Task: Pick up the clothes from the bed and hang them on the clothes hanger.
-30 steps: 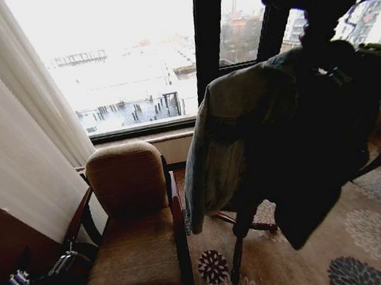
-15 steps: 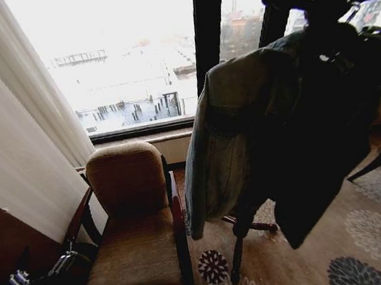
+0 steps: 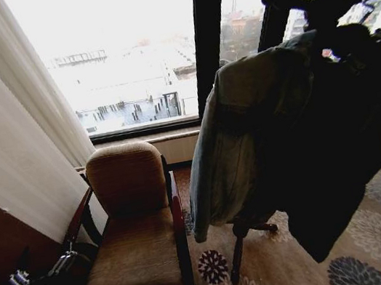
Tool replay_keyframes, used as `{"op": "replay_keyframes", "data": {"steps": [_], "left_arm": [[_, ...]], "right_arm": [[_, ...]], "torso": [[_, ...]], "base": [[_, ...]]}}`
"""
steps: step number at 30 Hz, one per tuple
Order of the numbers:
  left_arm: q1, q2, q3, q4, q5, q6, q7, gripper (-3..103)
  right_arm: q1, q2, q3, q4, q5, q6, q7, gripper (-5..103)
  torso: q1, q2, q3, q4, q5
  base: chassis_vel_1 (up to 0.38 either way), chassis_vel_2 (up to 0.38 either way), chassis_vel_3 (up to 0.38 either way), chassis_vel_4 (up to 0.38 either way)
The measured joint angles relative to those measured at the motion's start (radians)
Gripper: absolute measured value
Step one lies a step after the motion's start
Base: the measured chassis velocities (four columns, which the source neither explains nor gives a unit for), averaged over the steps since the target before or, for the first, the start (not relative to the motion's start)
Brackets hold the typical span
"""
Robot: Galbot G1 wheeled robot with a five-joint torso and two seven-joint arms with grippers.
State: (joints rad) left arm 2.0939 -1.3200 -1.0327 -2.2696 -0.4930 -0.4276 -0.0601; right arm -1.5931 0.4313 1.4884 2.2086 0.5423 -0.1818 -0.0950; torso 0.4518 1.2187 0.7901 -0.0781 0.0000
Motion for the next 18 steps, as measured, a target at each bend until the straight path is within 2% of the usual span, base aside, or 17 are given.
{"op": "replay_keyframes", "data": {"steps": [11,18], "left_arm": [[0.000,0.000,0.000,0.000,0.000,0.000,0.000,100],[0.000,0.000,0.000,0.000,0.000,0.000,0.000,100]], "right_arm": [[0.018,-0.003,0.003,-0.037,0.000,0.008,-0.007,20],[0.067,-0.019,-0.034,-0.066,0.005,0.008,-0.006,20]], "torso": [[0.000,0.000,0.000,0.0000,0.0000],[0.000,0.000,0.000,0.0002,0.0000]], "base": [[0.000,0.000,0.000,0.000],[0.000,0.000,0.000,0.000]]}}
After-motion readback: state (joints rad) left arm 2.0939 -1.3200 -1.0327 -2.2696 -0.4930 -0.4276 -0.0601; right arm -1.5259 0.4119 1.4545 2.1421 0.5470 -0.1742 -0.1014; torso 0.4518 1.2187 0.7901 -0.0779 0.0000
